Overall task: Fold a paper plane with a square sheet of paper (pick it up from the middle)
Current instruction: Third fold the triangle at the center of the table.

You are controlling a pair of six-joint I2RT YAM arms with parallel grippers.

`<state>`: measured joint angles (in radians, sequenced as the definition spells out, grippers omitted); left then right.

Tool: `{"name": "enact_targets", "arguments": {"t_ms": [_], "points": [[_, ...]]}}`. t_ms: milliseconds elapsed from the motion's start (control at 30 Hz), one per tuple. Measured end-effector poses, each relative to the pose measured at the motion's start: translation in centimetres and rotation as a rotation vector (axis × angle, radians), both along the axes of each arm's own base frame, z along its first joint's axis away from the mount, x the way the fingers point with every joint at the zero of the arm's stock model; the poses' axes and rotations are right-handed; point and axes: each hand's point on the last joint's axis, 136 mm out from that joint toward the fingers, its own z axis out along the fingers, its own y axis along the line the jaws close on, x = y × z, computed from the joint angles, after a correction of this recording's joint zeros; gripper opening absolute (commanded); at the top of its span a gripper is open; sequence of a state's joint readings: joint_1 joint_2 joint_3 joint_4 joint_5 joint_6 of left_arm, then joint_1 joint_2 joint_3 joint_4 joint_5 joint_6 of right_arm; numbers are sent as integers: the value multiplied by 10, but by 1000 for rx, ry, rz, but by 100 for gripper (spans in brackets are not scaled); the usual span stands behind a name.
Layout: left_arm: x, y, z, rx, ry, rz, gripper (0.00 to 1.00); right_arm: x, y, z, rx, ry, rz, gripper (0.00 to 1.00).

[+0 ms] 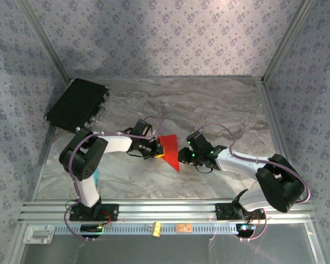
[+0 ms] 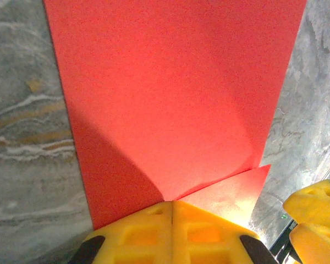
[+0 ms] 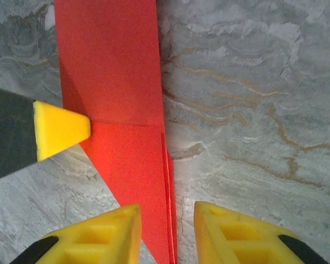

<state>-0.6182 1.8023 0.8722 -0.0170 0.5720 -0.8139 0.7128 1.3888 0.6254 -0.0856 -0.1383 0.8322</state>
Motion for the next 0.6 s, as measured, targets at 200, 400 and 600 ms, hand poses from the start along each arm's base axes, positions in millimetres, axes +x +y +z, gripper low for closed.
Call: {"name": "enact_targets", "arguments": {"t_ms": [200, 400, 600], "points": [[-1, -1, 13, -9, -31, 10, 10, 5, -3, 1, 20, 1, -23, 39], [3, 2, 26, -6, -73, 28, 17, 5, -3, 2, 31, 4, -20, 46], [11, 10, 39, -4, -118, 56, 26, 4, -1, 5, 52, -7, -11, 48]]}}
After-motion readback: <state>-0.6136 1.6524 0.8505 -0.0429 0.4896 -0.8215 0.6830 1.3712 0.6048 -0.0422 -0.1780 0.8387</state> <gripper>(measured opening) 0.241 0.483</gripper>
